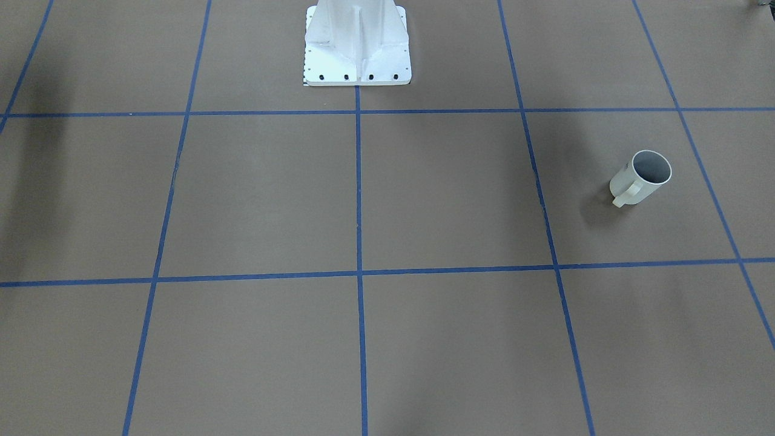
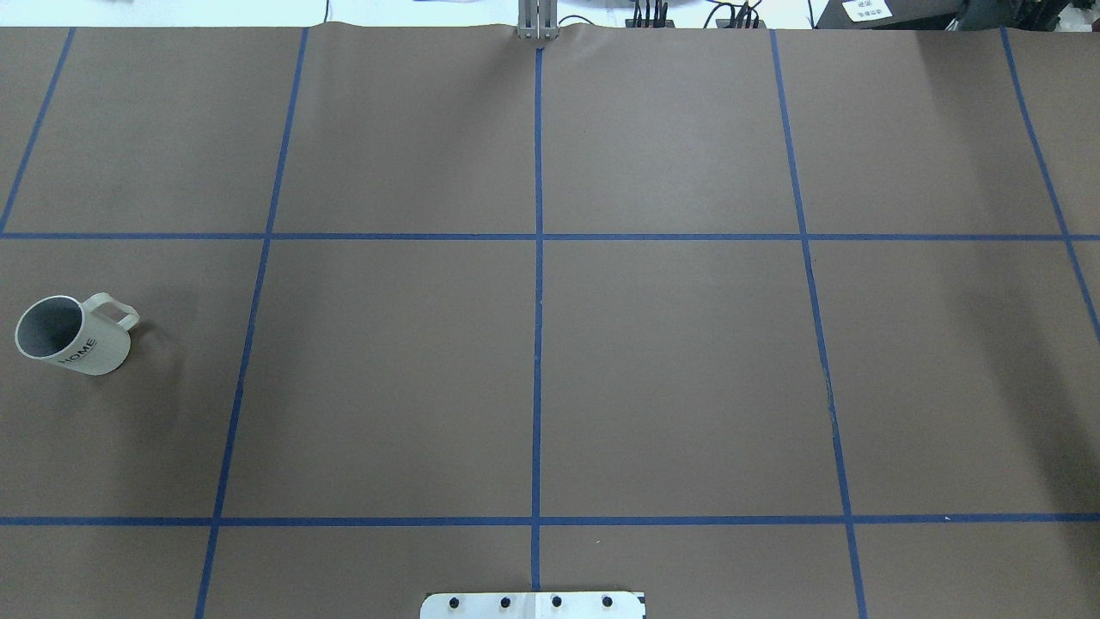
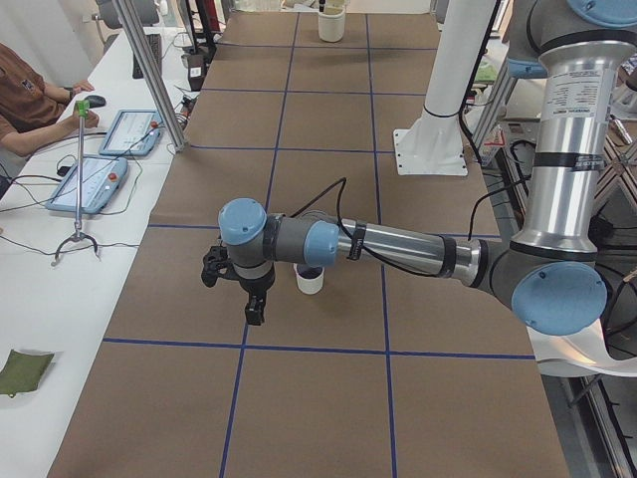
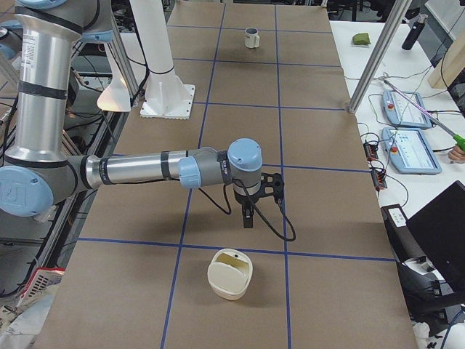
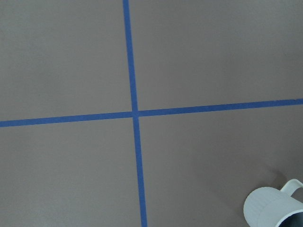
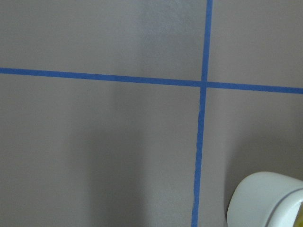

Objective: Left arm hands cup to right arm to dump lemon

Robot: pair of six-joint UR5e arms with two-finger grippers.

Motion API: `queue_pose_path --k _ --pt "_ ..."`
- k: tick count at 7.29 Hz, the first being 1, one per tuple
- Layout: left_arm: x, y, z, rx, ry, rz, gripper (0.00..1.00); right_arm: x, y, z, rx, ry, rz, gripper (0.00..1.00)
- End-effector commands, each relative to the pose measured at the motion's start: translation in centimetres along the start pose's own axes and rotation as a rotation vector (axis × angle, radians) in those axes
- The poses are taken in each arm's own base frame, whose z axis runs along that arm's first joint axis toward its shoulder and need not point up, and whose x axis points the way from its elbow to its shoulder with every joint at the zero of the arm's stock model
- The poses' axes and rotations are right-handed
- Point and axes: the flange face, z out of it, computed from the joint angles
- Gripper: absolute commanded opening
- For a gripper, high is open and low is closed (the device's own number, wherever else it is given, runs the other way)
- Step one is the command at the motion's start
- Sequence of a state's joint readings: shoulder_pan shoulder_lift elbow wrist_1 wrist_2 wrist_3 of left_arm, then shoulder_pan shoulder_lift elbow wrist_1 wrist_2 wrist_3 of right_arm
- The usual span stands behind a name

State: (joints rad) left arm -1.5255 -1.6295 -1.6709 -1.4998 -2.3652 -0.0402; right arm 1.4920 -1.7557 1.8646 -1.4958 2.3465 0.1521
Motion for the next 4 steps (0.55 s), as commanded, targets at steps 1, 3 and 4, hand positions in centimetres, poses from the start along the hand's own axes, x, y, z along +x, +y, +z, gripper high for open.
queue_pose_path --k 1,3,4 --pt "-0.74 -0.30 -2.03 0.000 0.040 -0.061 1.00 1.61 0.41 1.28 -0.026 0.001 0.035 1.00" --pt "-0.42 -0.39 -2.31 0.006 0.045 -0.073 1.00 1.42 0.35 1.54 -0.032 -0.006 0.043 1.00" --pt "-0.48 -0.21 -2.02 0.010 0.047 -0.134 1.00 1.12 0.26 1.64 -0.035 -0.008 0.076 1.00"
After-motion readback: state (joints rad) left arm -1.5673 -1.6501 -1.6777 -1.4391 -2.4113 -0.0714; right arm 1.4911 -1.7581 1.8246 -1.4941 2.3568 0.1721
